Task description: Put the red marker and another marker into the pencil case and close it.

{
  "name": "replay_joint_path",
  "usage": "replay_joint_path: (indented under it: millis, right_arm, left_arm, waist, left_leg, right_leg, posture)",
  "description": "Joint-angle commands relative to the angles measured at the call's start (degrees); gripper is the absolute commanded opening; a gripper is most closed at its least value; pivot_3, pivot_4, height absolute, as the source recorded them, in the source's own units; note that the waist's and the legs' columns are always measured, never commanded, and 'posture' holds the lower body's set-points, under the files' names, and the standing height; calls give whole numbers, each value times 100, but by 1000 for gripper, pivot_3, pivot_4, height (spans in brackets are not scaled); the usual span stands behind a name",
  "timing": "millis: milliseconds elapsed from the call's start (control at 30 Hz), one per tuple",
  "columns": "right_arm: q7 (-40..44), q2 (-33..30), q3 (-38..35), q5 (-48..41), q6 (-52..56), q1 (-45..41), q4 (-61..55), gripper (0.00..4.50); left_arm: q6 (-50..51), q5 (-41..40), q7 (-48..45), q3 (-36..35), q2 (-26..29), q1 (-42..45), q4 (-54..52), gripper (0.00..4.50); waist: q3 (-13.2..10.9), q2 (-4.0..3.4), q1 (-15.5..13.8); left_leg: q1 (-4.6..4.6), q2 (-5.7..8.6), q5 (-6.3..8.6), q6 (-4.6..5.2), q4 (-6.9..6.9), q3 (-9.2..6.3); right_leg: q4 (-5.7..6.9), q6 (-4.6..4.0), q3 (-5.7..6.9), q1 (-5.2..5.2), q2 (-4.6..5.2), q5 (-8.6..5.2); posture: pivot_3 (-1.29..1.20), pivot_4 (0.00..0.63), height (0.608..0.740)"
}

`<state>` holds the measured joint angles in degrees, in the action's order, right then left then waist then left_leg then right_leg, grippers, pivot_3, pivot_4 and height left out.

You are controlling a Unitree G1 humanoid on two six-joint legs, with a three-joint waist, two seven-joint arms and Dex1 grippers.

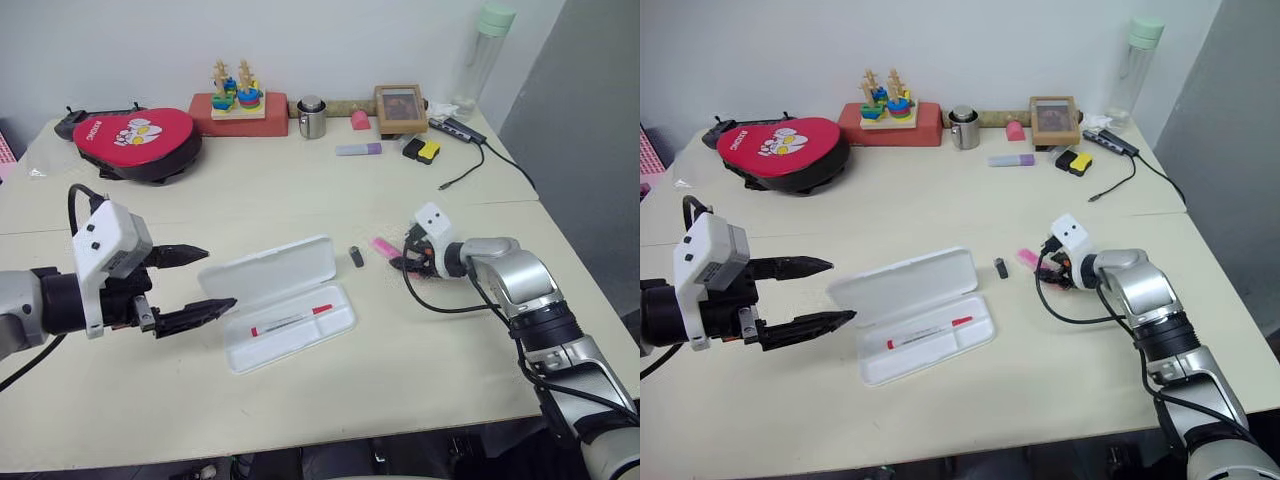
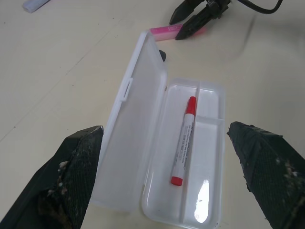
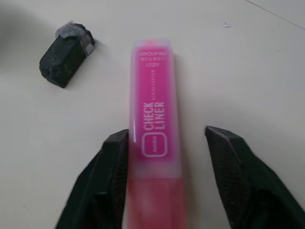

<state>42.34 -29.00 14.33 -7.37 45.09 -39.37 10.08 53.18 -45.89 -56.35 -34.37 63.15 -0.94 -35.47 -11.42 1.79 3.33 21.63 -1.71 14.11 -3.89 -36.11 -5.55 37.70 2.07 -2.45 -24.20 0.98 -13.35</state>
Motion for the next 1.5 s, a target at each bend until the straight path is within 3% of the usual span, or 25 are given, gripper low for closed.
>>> replay_joint_path:
  millis: [33,100,300,500,733,1067,1500]
  right_arm:
    - [159,-91,118,104,-168,49,-195,1429]
    - [253,-107,144,114,-244,52,-238,1091]
    - [568,-174,123,85,-447,44,-464,1089]
    - [1932,-660,-40,-699,-717,116,-1629,1089]
    - [2779,-937,220,-1322,-649,69,-2746,1089]
    - [2649,-64,1545,-517,-1554,-130,-2412,1089]
    - [2461,1073,2180,104,-2068,-517,-1604,1089]
  left_arm:
    - [-116,8,66,-2,21,42,-43,4500]
    - [-137,22,88,24,18,25,-35,4500]
    - [-182,23,95,7,-6,-57,-16,4500]
    - [-256,102,4,-28,24,-152,180,4500]
    - [-445,294,-233,69,90,-215,680,4500]
    - [-835,735,-696,553,444,8,1442,4500]
    - [-1080,1028,-1092,1058,678,455,1985,4500]
  waist:
    - [0,0,0]
    - [0,0,1]
    - [-1,-2,0]
    - [-5,-7,-4]
    - [-5,-8,-5]
    - [-4,-7,3]
    - [-5,-8,4]
  left_leg:
    - [0,0,0,0,0,0]
    - [0,0,0,0,0,0]
    - [0,0,0,0,-1,0]
    - [8,0,0,0,0,-2]
    - [5,-1,0,0,-1,-2]
    - [6,-1,0,0,0,-3]
    - [7,-2,0,0,1,-6]
  right_leg:
    - [0,0,0,0,0,0]
    - [0,0,0,-1,0,0]
    - [0,0,0,-1,0,0]
    - [0,1,2,-8,0,-1]
    - [0,0,3,-6,0,-2]
    - [4,-4,5,-10,0,-4]
    - [8,-5,9,-13,0,-5]
  posture:
    - [0,150,740]
    - [0,150,740]
    - [0,150,740]
    - [0,150,740]
    - [0,150,740]
    - [0,150,740]
    - [0,150,740]
